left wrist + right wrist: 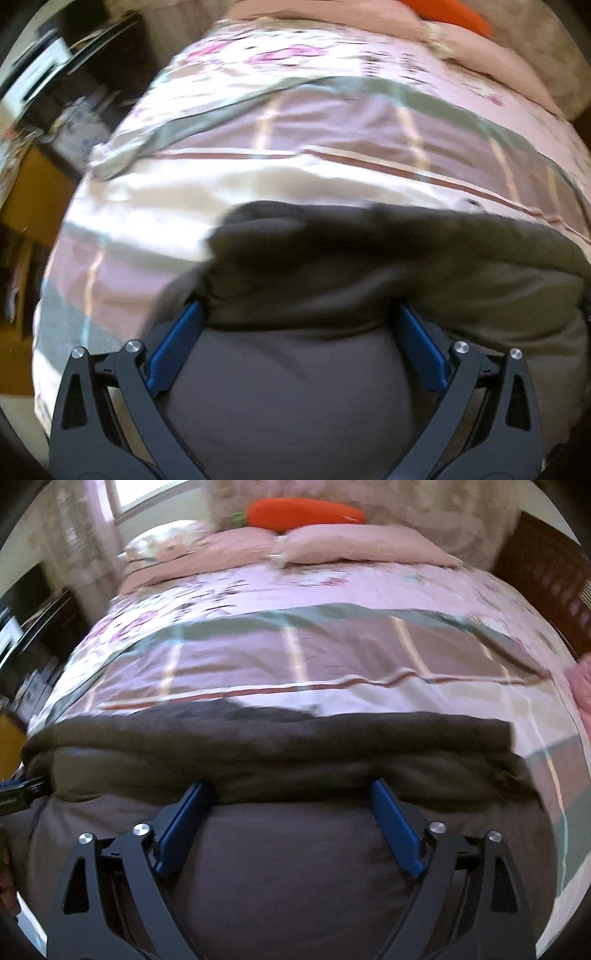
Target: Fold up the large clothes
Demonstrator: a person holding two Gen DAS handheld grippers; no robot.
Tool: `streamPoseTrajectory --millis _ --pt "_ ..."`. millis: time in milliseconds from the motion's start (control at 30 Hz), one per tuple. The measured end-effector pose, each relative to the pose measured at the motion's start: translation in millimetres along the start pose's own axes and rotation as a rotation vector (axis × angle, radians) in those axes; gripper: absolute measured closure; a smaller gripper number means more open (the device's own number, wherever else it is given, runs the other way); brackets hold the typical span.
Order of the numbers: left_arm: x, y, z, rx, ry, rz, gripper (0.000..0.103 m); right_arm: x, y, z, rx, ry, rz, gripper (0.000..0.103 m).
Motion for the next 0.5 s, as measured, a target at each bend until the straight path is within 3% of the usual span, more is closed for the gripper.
streamPoseTrajectory --millis 133,200,267,367,433,500 --pt "29.9 -4.7 -0.3 -0.001 -0.071 0.042 0.002 -94.9 3.6 -5.5 0.045 0.201 -0.251 0.01" --pt "47.5 -6.3 19.9 -0.043 -0.092 0.1 0.002 -115.3 5.6 17.6 0.002 0.224 -0.306 0.013" --pt "53.4 -4.3 44.1 -0.09 -0.031 0.134 0.003 -110.2 7.1 55.8 -0.08 0.17 -0.288 0.013" --pt "35.9 13.4 72.9 -0.129 0.004 0.034 0.002 -65.4 20.4 100.6 -0.13 0.087 -0.145 0.013" --pt "25.3 29.0 68.2 -0.098 -0.022 -0.045 0.002 -39.4 41.5 109.0 -0.095 0.069 -0.058 0.013" --pt "27.4 42.8 48.6 -0.012 -0.071 -0.061 0.002 -46.8 62.1 99.7 -0.033 0.143 -0.068 0.013"
Point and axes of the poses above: each gripper's, at about its wrist camera, not at the fingertips, and z roughly against the way its jaws point, x to its left, y to its underside, the point moved 1 cm from there along -z, roughly the way its jaws point, and after that the axes turned 11 degrees about -x, right-handed, at the moved point
